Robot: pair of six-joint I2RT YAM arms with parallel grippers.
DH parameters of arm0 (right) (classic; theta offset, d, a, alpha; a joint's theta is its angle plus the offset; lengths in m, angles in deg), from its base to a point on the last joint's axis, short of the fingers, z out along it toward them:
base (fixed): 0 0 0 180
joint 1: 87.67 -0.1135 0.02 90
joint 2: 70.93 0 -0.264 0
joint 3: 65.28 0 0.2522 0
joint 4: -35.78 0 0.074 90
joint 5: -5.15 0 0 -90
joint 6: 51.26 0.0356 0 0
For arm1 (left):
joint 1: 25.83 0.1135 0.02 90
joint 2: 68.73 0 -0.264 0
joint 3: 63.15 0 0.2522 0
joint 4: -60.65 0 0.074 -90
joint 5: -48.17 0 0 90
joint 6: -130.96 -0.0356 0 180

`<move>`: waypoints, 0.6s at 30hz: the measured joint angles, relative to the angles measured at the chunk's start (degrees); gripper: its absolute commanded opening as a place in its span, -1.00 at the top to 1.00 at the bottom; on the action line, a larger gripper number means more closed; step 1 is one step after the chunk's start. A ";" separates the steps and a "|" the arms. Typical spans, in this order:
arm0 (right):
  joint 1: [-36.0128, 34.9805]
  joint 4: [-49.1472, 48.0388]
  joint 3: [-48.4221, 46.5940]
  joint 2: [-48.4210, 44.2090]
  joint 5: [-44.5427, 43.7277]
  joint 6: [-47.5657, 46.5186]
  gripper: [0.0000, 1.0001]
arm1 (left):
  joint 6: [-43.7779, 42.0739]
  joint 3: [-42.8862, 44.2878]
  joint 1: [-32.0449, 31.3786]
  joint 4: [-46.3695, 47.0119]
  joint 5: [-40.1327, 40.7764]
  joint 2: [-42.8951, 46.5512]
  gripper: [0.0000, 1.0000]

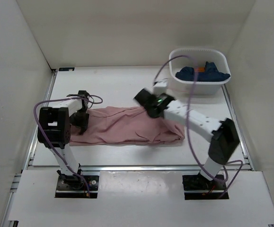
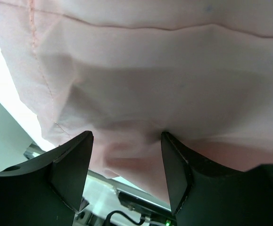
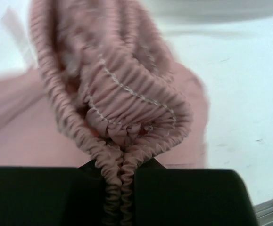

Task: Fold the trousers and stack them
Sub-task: Fold the trousers

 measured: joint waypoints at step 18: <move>-22.95 5.27 -21.20 30.32 0.00 2.51 1.00 | -0.04 3.45 -0.33 -3.54 1.20 -3.32 -0.43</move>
